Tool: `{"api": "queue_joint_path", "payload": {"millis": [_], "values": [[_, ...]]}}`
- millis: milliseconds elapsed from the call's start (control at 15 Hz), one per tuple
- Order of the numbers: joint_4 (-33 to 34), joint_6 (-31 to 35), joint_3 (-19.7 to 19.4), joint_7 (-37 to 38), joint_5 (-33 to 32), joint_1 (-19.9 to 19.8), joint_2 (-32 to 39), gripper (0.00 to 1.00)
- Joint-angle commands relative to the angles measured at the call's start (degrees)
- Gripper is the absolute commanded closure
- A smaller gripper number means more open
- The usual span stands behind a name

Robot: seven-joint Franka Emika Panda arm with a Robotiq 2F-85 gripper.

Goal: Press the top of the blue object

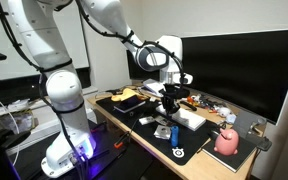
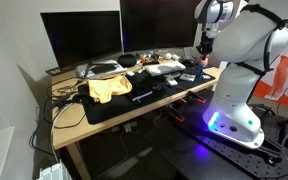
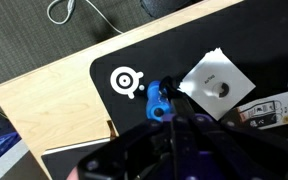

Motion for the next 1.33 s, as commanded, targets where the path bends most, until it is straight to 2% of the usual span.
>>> {"api": "queue_joint_path", "payload": {"millis": [0, 667, 1267], "values": [[1.57, 2.29, 0.04, -0.22, 2.25, -0.48, 3.07, 1.0], [4.23, 4.99, 0.38, 0.69, 4.66, -0.49, 9.04, 1.0], [4.3, 6.16, 0.38, 0.85, 4.18, -0.6, 10.42, 1.0]]}}
